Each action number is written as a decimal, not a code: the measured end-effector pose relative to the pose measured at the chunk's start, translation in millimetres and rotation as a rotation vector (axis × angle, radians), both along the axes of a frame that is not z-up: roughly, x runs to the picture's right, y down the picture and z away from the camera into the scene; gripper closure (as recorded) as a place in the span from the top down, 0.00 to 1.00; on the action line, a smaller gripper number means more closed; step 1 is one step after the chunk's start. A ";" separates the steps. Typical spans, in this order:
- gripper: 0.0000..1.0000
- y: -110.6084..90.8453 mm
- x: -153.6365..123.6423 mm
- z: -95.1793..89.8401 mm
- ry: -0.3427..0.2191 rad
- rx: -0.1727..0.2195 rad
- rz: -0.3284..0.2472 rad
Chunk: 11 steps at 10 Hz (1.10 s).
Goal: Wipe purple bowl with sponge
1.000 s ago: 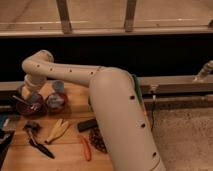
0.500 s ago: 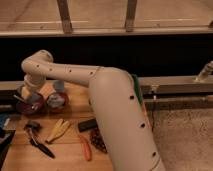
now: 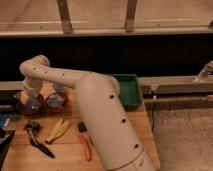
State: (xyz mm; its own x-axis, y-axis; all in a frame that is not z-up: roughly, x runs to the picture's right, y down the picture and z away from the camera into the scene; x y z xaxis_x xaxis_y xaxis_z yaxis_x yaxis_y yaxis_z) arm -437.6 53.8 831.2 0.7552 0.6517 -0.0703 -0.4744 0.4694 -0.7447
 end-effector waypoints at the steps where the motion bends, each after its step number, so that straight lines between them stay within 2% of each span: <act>1: 0.00 1.5 -4.6 3.7 -0.006 -0.008 -0.009; 6: 0.00 10.3 -18.9 8.7 -0.037 -0.033 -0.041; 8: 0.00 20.5 -22.0 1.4 -0.048 -0.047 -0.074; 10: 0.00 23.6 -4.0 -6.7 -0.019 -0.052 -0.074; 11: 0.00 20.3 14.9 -12.2 0.010 -0.044 -0.064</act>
State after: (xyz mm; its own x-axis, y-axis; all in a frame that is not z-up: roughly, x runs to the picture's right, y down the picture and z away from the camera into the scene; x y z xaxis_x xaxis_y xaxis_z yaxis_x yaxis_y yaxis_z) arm -422.7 74.1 819.0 0.7942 0.5983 -0.1060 -0.4522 0.4655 -0.7608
